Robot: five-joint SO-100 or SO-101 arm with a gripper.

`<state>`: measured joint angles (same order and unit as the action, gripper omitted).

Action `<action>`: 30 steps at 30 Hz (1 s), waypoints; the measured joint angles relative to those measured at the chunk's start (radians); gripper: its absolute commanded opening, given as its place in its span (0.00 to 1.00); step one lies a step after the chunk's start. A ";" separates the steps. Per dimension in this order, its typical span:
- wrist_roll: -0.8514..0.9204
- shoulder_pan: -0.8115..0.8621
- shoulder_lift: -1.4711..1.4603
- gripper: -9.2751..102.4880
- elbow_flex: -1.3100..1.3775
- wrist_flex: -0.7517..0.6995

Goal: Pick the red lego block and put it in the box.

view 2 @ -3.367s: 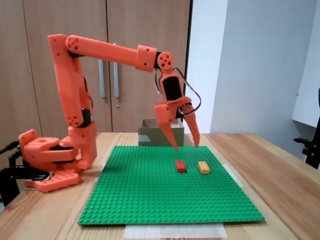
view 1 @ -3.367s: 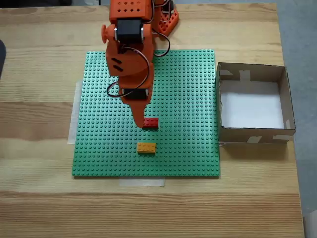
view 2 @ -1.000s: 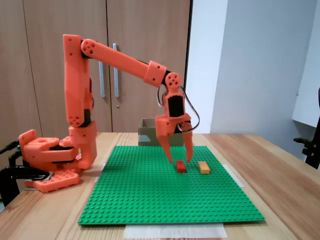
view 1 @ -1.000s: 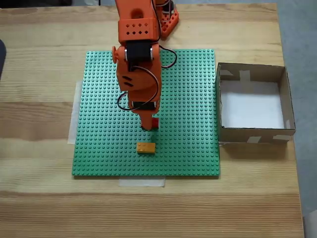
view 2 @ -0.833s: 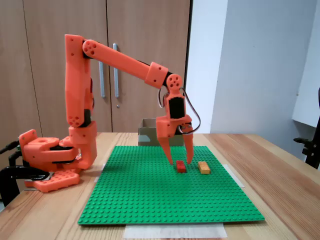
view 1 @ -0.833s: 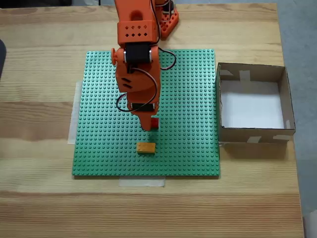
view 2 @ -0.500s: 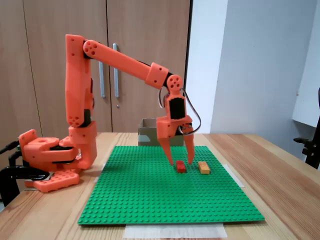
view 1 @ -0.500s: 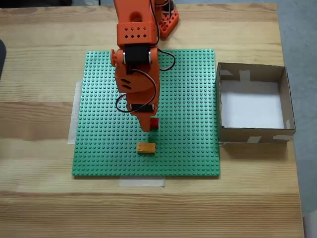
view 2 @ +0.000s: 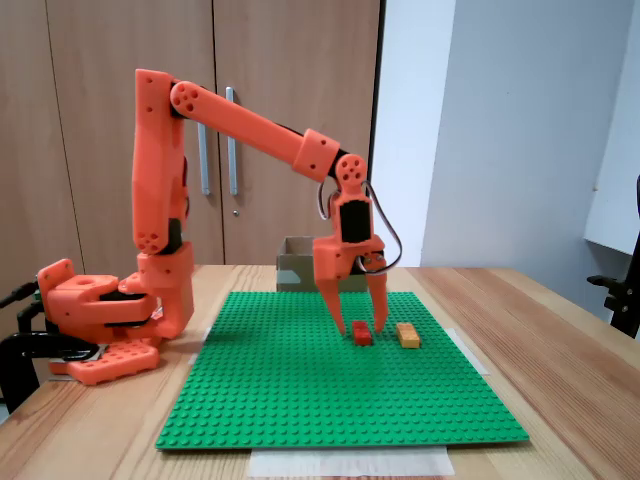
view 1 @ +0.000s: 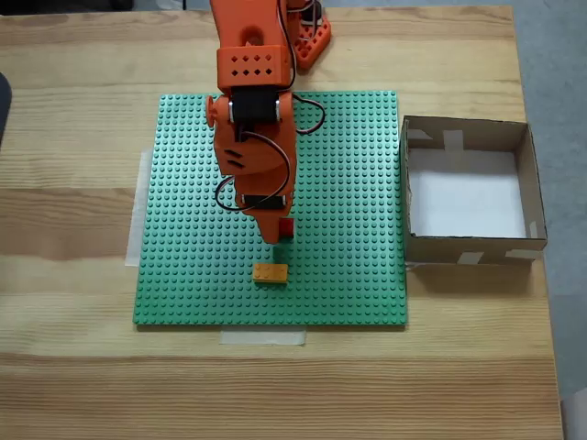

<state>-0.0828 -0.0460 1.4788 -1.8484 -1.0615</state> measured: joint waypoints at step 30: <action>0.031 0.002 -0.057 0.10 0.072 -0.037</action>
<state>-0.0522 -0.0445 1.4220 -1.7763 -1.0983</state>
